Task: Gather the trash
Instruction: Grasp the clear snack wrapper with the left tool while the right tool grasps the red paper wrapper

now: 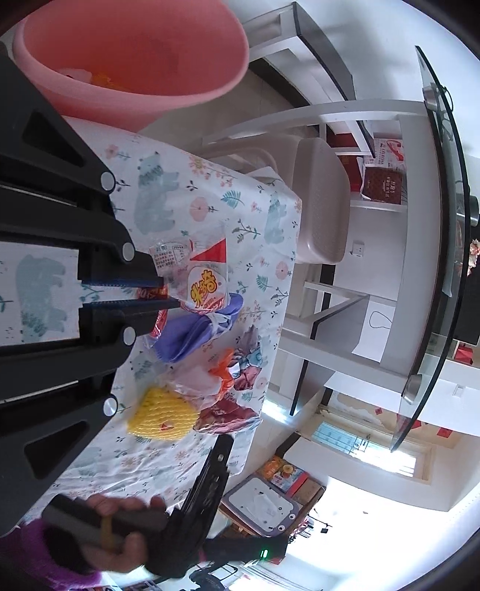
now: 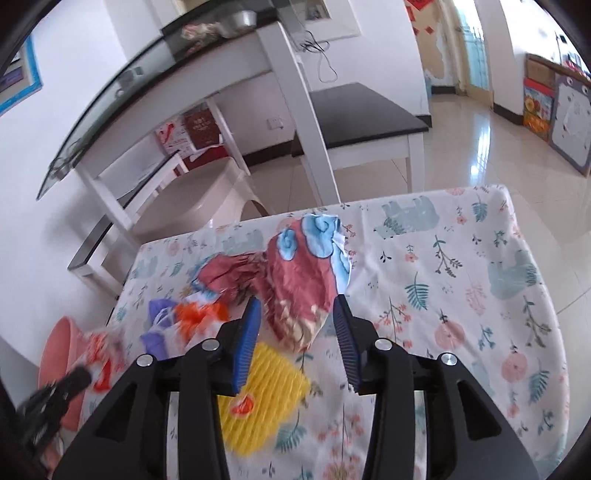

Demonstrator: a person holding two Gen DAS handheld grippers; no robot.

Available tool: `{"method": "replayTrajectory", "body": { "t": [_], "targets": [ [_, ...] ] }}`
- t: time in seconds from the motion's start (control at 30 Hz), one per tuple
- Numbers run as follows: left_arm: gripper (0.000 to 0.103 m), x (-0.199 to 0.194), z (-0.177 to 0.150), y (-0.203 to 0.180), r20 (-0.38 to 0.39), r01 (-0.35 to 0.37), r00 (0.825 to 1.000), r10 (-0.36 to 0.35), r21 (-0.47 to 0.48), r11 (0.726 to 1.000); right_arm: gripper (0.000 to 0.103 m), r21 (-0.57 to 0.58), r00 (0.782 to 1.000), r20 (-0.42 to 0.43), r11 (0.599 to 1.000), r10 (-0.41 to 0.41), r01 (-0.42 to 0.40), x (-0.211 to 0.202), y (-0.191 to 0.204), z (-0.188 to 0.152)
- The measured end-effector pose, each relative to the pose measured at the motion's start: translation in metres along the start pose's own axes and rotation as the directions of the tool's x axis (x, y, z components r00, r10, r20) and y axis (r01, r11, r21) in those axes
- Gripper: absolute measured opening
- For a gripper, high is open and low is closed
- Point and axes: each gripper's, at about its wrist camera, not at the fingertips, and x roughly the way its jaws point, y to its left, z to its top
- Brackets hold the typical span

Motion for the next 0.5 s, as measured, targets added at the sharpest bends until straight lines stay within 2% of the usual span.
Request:
{"method": "replayTrajectory", "body": {
  "t": [0.13, 0.33, 0.5],
  "targets": [
    [0.004, -0.001, -0.003, 0.006, -0.009, -0.003, 1.000, 0.003, -0.017, 1.000, 0.042, 0.012, 0.998, -0.044, 0.999, -0.035, 0.035, 0.020, -0.003, -0.001],
    [0.004, -0.001, -0.006, 0.006, -0.015, 0.000, 1.000, -0.001, -0.018, 1.000, 0.044, -0.007, 0.999, -0.014, 0.999, -0.037, 0.037, 0.021, -0.006, -0.005],
    [0.004, -0.002, -0.006, 0.002, -0.016, 0.000, 1.000, -0.001, -0.014, 1.000, 0.027, -0.034, 0.999, -0.008, 0.998, -0.046, 0.046, 0.016, -0.006, -0.009]
  ]
}}
